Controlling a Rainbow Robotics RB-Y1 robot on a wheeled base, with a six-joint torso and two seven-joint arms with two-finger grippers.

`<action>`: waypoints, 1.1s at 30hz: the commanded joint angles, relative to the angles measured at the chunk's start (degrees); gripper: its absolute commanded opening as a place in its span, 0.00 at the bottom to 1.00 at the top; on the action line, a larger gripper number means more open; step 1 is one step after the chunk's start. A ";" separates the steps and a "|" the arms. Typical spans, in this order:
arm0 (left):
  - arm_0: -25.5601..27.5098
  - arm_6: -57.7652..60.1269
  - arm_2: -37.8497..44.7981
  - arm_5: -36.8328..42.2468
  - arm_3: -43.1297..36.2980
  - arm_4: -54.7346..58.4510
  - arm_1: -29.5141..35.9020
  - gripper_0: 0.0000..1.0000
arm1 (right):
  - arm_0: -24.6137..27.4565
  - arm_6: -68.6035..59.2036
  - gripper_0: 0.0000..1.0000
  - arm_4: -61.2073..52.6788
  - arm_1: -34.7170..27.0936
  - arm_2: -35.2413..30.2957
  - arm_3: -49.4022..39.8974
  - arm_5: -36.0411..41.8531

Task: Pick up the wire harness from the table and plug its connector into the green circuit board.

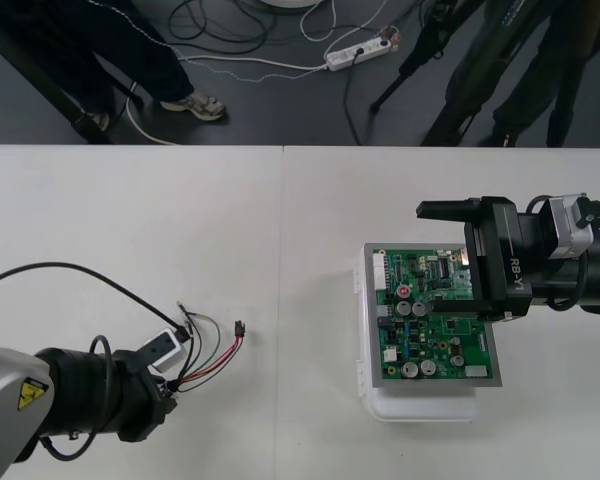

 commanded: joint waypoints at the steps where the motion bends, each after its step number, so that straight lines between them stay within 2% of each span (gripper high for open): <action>1: -5.28 -5.31 4.73 -12.37 -0.84 5.71 -0.09 0.00 | -1.48 1.65 1.00 -0.10 0.61 -1.76 -0.31 -0.21; 5: -8.27 -6.19 7.81 -18.08 -0.84 9.49 -0.18 0.00 | -1.48 1.56 1.00 -0.10 0.61 -1.76 -0.31 -0.21; 15: -14.33 -8.04 12.90 -18.26 -0.84 16.87 -1.06 0.00 | -1.48 1.47 1.00 -0.02 0.61 -1.76 -0.31 -0.21; 33: -23.21 -8.04 13.26 -18.26 -0.84 32.08 -2.47 0.00 | -1.48 0.42 1.00 -0.02 0.61 -1.76 -0.31 -0.21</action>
